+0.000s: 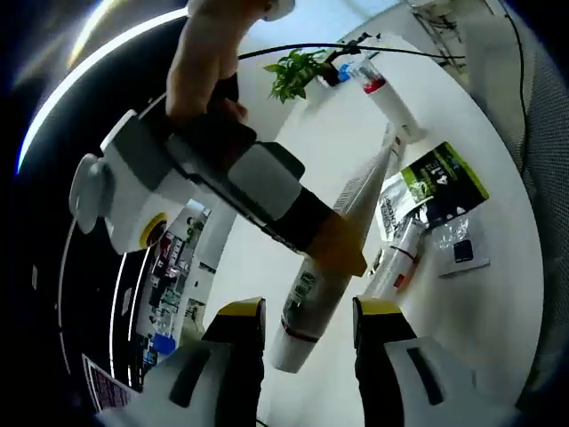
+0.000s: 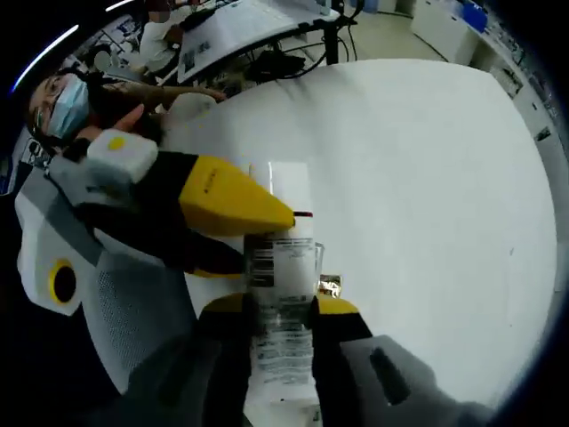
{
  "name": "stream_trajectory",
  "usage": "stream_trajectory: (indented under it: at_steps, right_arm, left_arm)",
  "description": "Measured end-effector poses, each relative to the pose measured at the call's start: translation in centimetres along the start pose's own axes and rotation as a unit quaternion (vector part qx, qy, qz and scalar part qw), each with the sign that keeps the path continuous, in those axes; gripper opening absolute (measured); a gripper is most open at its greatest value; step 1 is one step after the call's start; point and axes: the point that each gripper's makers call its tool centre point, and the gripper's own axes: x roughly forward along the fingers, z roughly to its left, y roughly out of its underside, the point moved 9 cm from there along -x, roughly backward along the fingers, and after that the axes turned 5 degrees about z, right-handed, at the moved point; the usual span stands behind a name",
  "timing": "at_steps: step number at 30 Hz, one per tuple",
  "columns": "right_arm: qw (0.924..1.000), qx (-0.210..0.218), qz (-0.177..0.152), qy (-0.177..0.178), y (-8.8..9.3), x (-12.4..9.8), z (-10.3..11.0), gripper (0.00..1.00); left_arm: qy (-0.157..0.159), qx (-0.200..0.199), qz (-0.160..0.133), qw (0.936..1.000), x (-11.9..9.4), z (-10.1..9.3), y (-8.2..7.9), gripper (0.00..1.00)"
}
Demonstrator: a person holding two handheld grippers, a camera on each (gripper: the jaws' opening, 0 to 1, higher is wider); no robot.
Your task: Arrange the skincare products in the storage area until every visible bottle or jar stands upright without overlapping.
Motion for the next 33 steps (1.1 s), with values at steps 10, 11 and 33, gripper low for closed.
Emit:
stream_trajectory:
  at_steps: [10, 11, 33]
  right_arm:
    - [0.9991, -0.031, 0.027, -0.013, 0.8, -1.1, 1.4, 0.25]
    - [0.9990, -0.030, 0.029, -0.013, 1.0, -1.2, 1.4, 0.25]
    - [0.9943, -0.085, 0.038, -0.051, 6.4, -2.5, 2.0, 0.29]
  left_arm:
    - [0.011, 0.039, 0.003, 0.9992, 0.1, -1.2, -2.8, 0.25]
    - [0.010, 0.038, 0.001, 0.9992, 0.1, -1.2, -3.1, 0.25]
    - [0.008, -0.001, 0.014, 0.9999, -0.5, -3.4, -9.1, 0.18]
